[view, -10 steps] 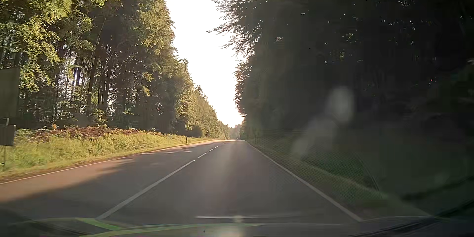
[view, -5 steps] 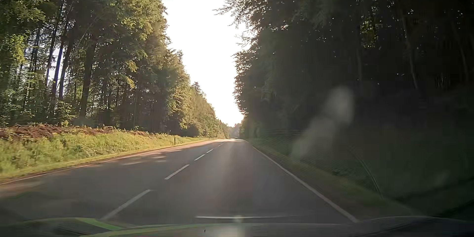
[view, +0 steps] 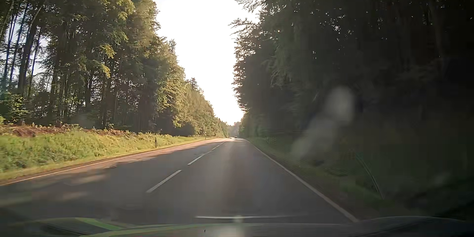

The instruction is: Follow the waypoints while adhering to traffic rules and regulations

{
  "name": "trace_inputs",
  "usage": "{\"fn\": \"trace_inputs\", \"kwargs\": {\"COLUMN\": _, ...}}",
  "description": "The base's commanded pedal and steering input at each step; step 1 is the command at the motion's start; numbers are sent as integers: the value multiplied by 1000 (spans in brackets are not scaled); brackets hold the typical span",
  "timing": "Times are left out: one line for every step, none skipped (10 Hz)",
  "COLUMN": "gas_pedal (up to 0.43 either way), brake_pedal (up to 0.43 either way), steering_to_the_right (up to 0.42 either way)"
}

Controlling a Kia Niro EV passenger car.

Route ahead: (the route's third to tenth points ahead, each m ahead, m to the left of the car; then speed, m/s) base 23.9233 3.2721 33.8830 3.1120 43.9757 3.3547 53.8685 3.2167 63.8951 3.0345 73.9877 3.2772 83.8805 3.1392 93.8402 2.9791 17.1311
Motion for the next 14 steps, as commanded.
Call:
{"fn": "trace_inputs", "kwargs": {"gas_pedal": 319, "brake_pedal": 0, "steering_to_the_right": 1}}
{"fn": "trace_inputs", "kwargs": {"gas_pedal": 319, "brake_pedal": 0, "steering_to_the_right": 1}}
{"fn": "trace_inputs", "kwargs": {"gas_pedal": 319, "brake_pedal": 0, "steering_to_the_right": 1}}
{"fn": "trace_inputs", "kwargs": {"gas_pedal": 319, "brake_pedal": 0, "steering_to_the_right": 1}}
{"fn": "trace_inputs", "kwargs": {"gas_pedal": 319, "brake_pedal": 0, "steering_to_the_right": 1}}
{"fn": "trace_inputs", "kwargs": {"gas_pedal": 319, "brake_pedal": 0, "steering_to_the_right": 1}}
{"fn": "trace_inputs", "kwargs": {"gas_pedal": 319, "brake_pedal": 0, "steering_to_the_right": 1}}
{"fn": "trace_inputs", "kwargs": {"gas_pedal": 319, "brake_pedal": 0, "steering_to_the_right": 1}}
{"fn": "trace_inputs", "kwargs": {"gas_pedal": 319, "brake_pedal": 0, "steering_to_the_right": 1}}
{"fn": "trace_inputs", "kwargs": {"gas_pedal": 319, "brake_pedal": 0, "steering_to_the_right": 1}}
{"fn": "trace_inputs", "kwargs": {"gas_pedal": 319, "brake_pedal": 0, "steering_to_the_right": 1}}
{"fn": "trace_inputs", "kwargs": {"gas_pedal": 319, "brake_pedal": 0, "steering_to_the_right": 1}}
{"fn": "trace_inputs", "kwargs": {"gas_pedal": 319, "brake_pedal": 0, "steering_to_the_right": 1}}
{"fn": "trace_inputs", "kwargs": {"gas_pedal": 319, "brake_pedal": 0, "steering_to_the_right": 1}}
